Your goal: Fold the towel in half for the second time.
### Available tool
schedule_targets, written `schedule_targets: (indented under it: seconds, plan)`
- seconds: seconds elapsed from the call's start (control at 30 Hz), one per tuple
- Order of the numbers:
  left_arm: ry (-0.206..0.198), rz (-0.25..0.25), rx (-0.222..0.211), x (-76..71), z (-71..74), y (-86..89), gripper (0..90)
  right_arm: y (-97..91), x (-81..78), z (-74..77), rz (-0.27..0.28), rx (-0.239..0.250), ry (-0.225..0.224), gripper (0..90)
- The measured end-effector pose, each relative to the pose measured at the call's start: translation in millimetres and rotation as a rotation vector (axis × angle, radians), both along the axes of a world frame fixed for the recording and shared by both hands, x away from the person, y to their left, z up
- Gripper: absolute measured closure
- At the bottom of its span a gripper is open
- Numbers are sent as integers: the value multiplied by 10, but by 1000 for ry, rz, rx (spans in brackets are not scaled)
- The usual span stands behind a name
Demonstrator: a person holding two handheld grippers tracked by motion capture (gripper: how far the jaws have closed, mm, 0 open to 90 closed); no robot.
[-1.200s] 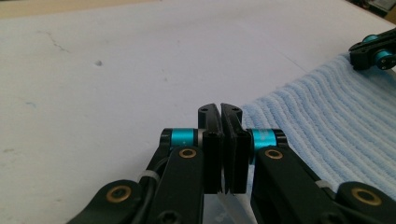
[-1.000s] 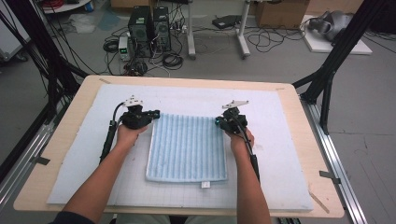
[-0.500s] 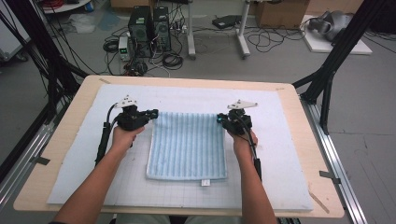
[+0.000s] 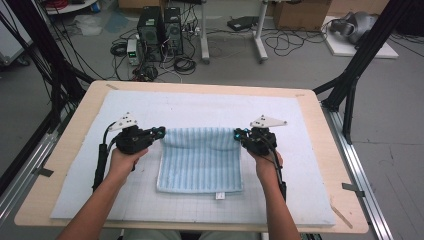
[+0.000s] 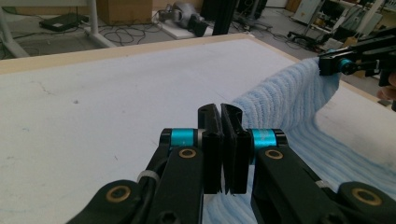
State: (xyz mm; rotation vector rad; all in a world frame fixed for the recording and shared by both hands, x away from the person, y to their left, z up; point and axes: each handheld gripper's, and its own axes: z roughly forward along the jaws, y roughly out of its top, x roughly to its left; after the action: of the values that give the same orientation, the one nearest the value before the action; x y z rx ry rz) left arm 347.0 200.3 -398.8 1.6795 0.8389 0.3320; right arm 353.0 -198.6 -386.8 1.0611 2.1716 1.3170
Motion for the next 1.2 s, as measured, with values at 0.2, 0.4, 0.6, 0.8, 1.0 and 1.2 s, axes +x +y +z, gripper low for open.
schedule_targets:
  seconds: [0.2, 0.4, 0.6, 0.8, 1.0, 1.2]
  plan:
    - [-4, -24, 8, -269, -65, 3, 868, -30, -257, -60, 13, 10, 1, 836]
    - [10, -38, 18, -506, -175, 7, 868, -41, -545, -176, 22, 6, -4, 835]
    - [23, -55, 31, -697, -276, 10, 867, -57, -782, -285, 26, 3, 1, 834]
    - [37, -79, 59, -869, -353, 6, 867, -42, -1009, -366, 42, -11, 0, 833]
    - [47, -100, 81, -1012, -410, -3, 864, -55, -1181, -456, 53, -26, 9, 823]
    - [63, -85, 47, -1070, -396, 33, 677, -86, -1300, -511, 67, -5, 31, 694]
